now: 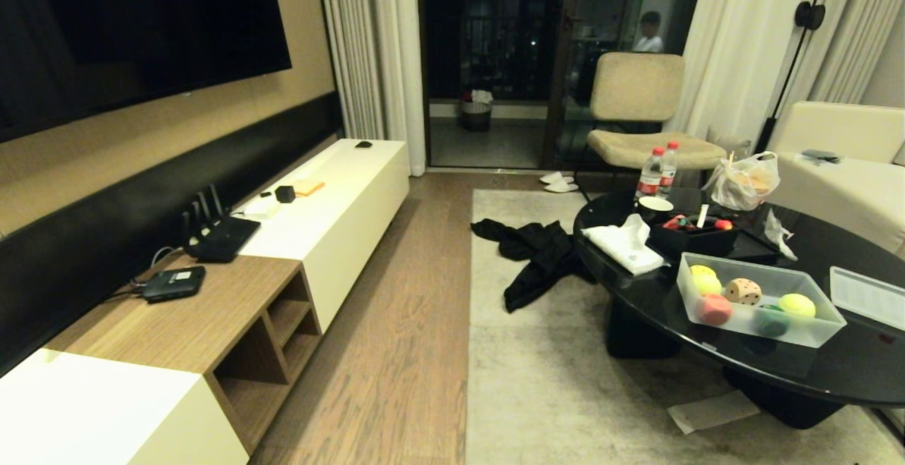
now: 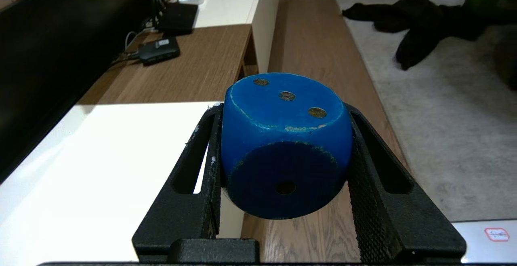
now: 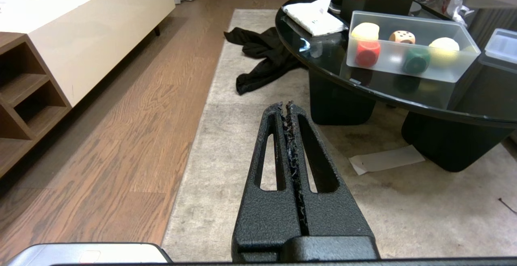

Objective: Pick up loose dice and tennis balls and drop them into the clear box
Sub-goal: Put the toys in the box

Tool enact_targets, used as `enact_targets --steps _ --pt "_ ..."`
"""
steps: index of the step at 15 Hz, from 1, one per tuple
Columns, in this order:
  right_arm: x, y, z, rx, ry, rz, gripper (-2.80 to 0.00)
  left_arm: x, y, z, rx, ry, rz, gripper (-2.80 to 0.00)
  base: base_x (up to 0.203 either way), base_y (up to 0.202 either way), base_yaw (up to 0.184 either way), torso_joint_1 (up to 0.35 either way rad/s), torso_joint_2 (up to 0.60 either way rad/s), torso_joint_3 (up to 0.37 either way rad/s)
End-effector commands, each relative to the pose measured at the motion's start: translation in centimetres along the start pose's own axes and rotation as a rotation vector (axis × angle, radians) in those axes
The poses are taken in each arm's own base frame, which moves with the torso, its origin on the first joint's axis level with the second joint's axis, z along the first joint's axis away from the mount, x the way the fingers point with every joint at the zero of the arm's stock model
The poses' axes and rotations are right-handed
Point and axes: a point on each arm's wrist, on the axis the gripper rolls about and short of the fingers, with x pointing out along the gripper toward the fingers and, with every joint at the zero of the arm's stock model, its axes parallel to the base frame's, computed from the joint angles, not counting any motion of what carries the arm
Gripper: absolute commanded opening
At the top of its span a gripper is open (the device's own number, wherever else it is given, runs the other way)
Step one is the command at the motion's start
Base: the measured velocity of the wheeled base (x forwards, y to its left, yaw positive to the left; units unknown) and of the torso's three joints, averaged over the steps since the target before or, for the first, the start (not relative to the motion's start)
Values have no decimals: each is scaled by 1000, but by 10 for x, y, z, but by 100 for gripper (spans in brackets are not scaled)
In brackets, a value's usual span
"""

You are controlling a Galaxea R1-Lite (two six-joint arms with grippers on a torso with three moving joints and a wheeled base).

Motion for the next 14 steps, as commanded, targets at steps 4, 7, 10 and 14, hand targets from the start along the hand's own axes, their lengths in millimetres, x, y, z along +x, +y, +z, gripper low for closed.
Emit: enact_targets --steps 4,7,10,14 --pt "0 0 0 0 1 0 -280 1 -2 -9 -31 -8 -24 -280 0 0 0 0 0 0" --pt "0 0 0 0 1 0 -280 2 -2 -9 -64 -19 -24 -280 0 0 0 0 0 0" --pt "0 0 0 0 1 0 -280 1 -2 -9 -117 -20 -22 -280 0 0 0 0 0 0" --pt "0 0 0 2 2 -1 -280 2 -2 -8 -127 -32 -22 -280 0 0 0 0 0 0"
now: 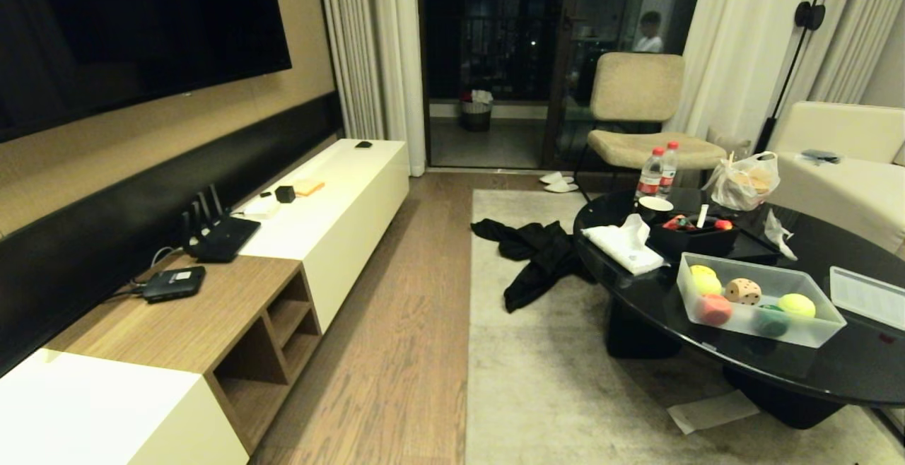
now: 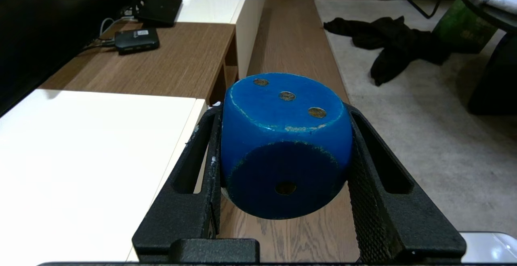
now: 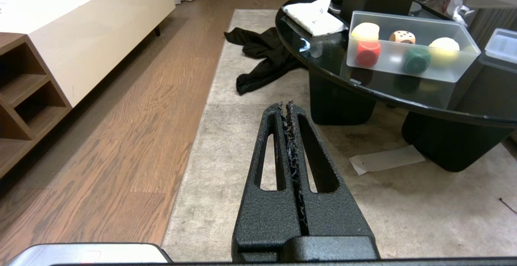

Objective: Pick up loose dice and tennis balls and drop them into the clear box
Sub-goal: Put the toys in the box

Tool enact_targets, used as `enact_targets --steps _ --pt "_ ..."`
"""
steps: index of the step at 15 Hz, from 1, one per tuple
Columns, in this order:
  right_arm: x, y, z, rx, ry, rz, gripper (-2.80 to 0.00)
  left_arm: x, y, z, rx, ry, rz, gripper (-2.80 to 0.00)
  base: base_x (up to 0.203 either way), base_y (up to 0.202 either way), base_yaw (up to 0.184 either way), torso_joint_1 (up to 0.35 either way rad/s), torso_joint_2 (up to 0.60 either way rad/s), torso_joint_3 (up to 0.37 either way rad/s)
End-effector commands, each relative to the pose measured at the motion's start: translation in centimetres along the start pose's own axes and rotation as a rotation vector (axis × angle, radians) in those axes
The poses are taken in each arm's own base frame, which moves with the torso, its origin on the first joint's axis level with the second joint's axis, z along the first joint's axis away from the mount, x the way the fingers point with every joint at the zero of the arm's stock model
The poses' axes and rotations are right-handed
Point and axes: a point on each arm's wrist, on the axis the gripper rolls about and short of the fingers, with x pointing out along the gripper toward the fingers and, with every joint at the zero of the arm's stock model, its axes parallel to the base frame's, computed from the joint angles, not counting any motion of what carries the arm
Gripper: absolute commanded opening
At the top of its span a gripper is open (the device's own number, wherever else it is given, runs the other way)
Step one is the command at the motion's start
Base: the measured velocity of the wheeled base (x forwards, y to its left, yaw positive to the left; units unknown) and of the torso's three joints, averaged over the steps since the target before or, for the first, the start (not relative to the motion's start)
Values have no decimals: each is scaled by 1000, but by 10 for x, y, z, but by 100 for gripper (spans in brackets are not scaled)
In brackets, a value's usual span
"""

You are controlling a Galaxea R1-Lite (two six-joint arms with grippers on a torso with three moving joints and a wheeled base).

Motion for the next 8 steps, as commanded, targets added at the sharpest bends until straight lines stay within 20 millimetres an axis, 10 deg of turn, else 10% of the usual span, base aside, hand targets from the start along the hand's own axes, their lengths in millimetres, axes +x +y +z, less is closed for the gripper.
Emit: enact_targets --steps 1,8 --pt "0 0 0 2 3 -1 -280 0 0 0 -1 -8 -1 -280 0 0 0 0 0 0" --pt "0 0 0 3 3 0 -280 0 0 0 -8 -9 0 -280 0 0 0 0 0 0"
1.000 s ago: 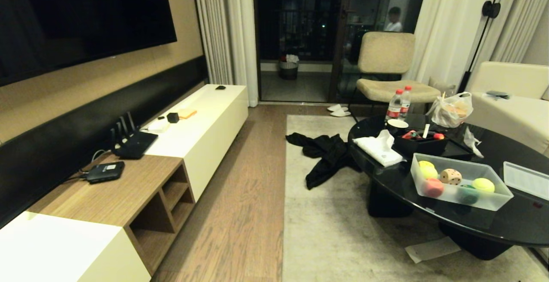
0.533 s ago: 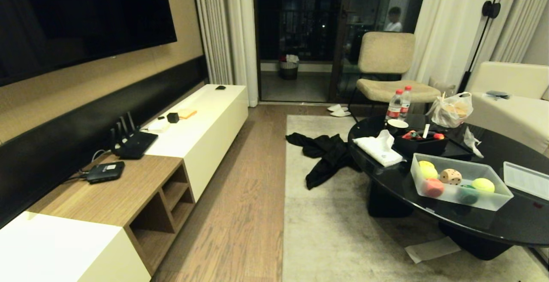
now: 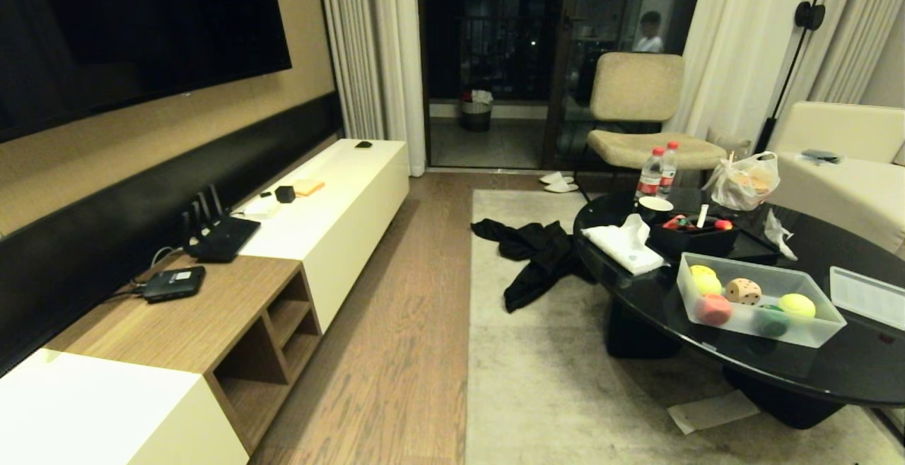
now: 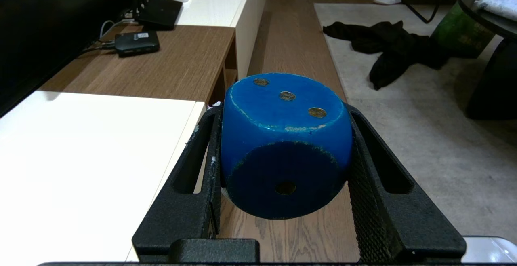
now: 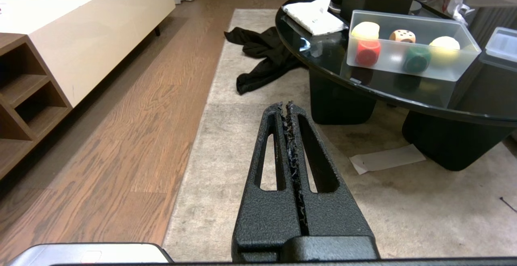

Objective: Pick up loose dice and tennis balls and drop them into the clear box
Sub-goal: Put the toys in the box

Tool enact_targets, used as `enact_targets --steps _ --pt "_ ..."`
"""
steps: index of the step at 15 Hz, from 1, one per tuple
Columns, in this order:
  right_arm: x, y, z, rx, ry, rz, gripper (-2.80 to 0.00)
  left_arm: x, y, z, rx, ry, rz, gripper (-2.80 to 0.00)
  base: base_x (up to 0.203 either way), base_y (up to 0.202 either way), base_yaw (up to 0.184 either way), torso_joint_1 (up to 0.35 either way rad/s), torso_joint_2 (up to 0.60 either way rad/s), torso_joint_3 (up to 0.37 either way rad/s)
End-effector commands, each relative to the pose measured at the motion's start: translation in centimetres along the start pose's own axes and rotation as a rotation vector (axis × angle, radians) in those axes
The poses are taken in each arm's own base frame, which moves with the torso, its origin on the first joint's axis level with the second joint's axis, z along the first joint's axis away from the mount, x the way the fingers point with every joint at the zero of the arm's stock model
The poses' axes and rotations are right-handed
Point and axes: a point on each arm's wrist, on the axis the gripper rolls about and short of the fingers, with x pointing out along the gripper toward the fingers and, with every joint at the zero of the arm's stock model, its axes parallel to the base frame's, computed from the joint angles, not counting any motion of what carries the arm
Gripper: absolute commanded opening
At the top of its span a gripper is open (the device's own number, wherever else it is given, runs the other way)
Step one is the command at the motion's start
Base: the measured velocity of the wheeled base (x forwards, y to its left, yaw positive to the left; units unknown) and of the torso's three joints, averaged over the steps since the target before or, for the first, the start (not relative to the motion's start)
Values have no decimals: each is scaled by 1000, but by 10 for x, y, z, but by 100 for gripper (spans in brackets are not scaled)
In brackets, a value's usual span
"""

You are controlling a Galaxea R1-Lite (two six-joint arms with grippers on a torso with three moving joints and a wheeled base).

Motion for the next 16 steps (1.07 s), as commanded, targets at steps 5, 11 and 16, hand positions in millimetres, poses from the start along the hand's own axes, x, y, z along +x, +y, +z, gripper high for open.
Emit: enact_targets --steps 5,11,16 --pt "0 0 0 5 1 0 -280 0 0 0 -4 0 0 -280 0 0 0 0 0 0" --pt "0 0 0 6 1 -2 -280 0 0 0 -6 -1 2 -280 0 0 0 0 0 0" --pt "0 0 0 8 2 -2 -280 0 0 0 -5 0 2 -280 0 0 0 0 0 0"
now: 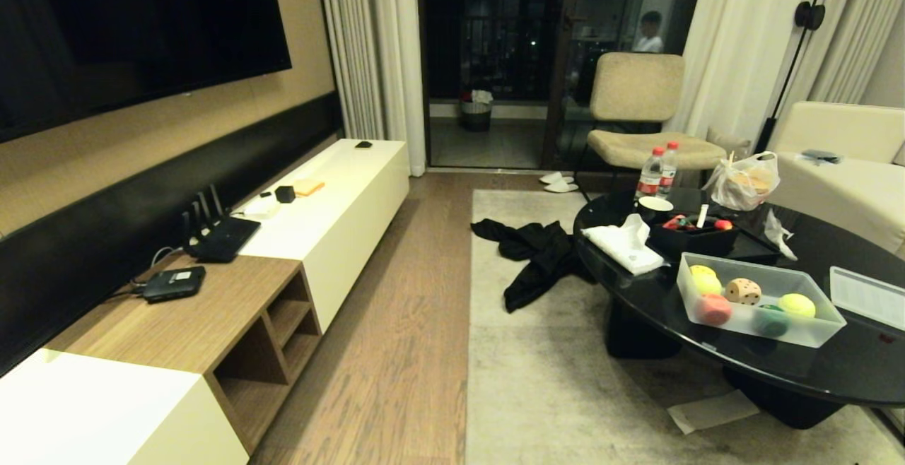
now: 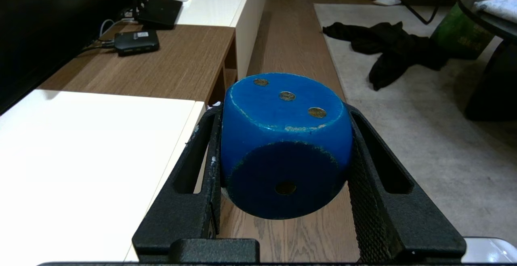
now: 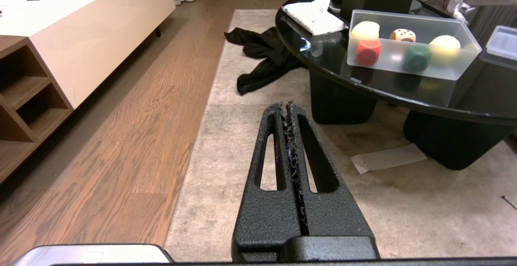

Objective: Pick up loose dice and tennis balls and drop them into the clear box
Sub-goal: Put the toys in the box

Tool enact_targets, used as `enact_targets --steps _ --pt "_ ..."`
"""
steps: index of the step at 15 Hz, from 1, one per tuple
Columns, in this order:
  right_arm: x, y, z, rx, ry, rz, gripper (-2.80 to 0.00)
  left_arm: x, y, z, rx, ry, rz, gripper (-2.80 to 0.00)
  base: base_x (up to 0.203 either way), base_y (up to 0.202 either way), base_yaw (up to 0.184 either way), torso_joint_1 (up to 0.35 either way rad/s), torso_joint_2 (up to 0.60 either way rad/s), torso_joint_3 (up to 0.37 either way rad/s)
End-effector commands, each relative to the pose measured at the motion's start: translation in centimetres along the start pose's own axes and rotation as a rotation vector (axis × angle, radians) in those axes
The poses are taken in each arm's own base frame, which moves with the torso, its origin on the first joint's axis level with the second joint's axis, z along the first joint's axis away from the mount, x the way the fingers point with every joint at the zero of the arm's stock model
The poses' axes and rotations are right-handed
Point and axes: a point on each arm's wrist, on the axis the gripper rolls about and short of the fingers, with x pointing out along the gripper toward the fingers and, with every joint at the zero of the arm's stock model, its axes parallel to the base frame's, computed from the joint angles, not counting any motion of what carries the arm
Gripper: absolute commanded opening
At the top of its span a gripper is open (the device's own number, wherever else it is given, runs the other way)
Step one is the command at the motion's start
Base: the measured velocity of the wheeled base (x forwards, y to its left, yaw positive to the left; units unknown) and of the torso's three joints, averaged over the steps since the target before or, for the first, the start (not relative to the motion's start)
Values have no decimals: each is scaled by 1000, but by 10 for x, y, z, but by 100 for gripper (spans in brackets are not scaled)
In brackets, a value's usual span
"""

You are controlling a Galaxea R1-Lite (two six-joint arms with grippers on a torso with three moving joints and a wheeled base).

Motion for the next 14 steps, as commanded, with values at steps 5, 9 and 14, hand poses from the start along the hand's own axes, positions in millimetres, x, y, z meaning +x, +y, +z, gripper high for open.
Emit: enact_targets --steps 5,9,14 --pt "0 0 0 0 4 0 -280 0 0 0 4 3 -1 -280 0 0 0 0 0 0" --pt "0 0 0 1 3 1 -280 0 0 0 4 3 -1 -280 0 0 0 0 0 0" --pt "0 0 0 2 3 0 -280 0 0 0 4 3 -1 -280 0 0 0 0 0 0"
